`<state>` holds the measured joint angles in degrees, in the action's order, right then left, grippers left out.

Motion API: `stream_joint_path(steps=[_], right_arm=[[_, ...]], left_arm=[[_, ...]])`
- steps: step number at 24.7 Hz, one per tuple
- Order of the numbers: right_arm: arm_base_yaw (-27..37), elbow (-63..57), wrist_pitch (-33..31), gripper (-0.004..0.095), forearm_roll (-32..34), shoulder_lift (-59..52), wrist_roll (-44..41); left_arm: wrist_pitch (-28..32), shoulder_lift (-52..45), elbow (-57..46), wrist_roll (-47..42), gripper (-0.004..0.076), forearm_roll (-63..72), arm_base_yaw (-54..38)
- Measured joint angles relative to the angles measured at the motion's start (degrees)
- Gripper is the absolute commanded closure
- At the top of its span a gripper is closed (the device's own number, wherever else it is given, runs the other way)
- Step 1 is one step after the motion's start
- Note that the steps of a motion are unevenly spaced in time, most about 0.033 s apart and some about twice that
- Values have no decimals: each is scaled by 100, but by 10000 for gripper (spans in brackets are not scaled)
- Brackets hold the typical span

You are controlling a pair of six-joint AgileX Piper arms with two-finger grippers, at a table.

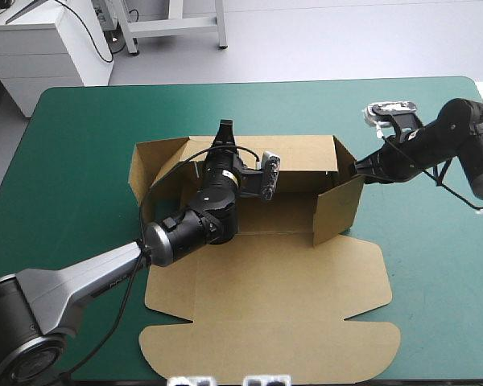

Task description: Fold the box

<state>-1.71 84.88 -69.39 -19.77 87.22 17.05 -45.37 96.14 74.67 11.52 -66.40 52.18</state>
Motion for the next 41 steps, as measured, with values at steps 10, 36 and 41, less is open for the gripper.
stream_joint_path(steps=[10,36,41], right_arm=[[0,-2220,1744,915,-785,-1040,1865],[0,-561,1431,926,-953,-1583,935],[0,773,1391,926,-413,-801,15]], left_arm=[[0,0,0,0,732,0,0],[17,0,0,0,732,-2,0],[17,0,0,0,732,-2,0]])
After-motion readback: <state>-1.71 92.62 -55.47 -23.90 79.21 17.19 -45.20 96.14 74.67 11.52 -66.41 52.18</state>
